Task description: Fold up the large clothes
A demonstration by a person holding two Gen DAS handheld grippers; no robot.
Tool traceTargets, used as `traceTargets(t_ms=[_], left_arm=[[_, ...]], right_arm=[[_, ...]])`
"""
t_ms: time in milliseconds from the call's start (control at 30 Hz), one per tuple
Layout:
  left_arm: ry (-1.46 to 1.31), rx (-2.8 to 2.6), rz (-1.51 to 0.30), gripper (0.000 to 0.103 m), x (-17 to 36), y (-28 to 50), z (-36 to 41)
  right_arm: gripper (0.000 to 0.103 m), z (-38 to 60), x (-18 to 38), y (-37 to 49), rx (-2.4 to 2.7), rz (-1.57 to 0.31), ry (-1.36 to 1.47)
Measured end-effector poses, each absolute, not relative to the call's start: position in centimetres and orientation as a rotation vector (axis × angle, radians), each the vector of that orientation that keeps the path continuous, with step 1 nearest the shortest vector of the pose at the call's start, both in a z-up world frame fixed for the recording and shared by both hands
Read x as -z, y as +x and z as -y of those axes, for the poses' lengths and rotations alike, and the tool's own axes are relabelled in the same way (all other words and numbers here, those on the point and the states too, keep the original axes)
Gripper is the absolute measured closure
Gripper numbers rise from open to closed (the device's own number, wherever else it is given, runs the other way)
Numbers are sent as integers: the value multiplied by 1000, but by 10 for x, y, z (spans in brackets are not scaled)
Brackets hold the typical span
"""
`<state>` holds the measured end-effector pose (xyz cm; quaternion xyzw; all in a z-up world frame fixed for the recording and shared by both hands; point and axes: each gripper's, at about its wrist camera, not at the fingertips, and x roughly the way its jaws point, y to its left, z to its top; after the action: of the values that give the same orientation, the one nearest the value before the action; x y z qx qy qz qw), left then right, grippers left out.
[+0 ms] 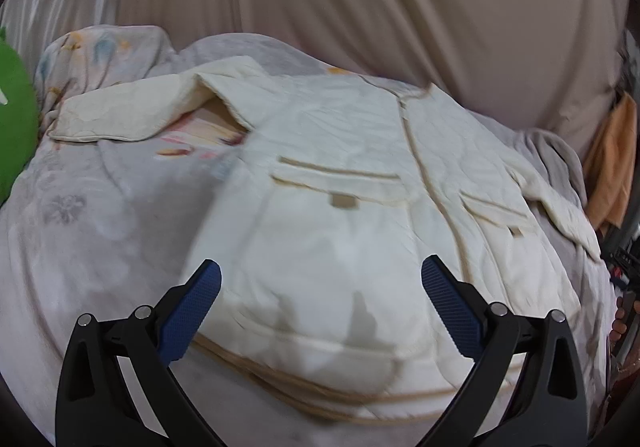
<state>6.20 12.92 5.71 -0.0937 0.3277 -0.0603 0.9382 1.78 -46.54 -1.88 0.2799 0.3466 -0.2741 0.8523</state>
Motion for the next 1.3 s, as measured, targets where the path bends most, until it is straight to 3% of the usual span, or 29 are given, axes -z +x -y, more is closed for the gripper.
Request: traceTargets(t_ms=[200, 267, 333, 367, 433, 667, 767, 867, 967, 1033, 1100, 1167, 1300], left_arm=[[-206, 74, -676, 5, -59, 98, -160], [-207, 60, -681, 5, -56, 107, -165], [-193, 53, -693, 5, -53, 117, -168], [-192, 54, -700, 5, -51, 121, -170], [-198, 61, -715, 5, -50, 128, -172], [-194, 98, -686, 5, -72, 160, -163], [-202, 149, -652, 5, -89, 179, -151], [-224, 201, -629, 5, -102, 201, -140], [-258, 248, -626, 5, -107, 227, -130], [-279, 264, -641, 5, -105, 244, -125], [-308, 307, -682, 5, -100, 267, -119], [-348, 333, -728, 5, -90, 290, -114], [-374, 354, -825, 5, -67, 334, -100]], right_arm=[[6, 564, 50, 40, 661, -677, 859], [18, 579, 59, 52, 674, -683, 903], [56, 592, 64, 67, 661, -678, 961], [64, 596, 63, 73, 666, -669, 972], [92, 594, 42, 91, 683, -626, 921], [94, 440, -127, 208, 272, -403, 463], [94, 345, -159, 256, 45, -397, 308], [94, 252, -151, 304, -155, -453, 189], [89, 173, -103, 347, -276, -586, 75], [74, 136, -68, 357, -317, -677, 2], [70, 116, -44, 355, -315, -724, -76], [67, 118, -40, 338, -313, -714, -106], [41, 178, -68, 292, -234, -597, -38]])
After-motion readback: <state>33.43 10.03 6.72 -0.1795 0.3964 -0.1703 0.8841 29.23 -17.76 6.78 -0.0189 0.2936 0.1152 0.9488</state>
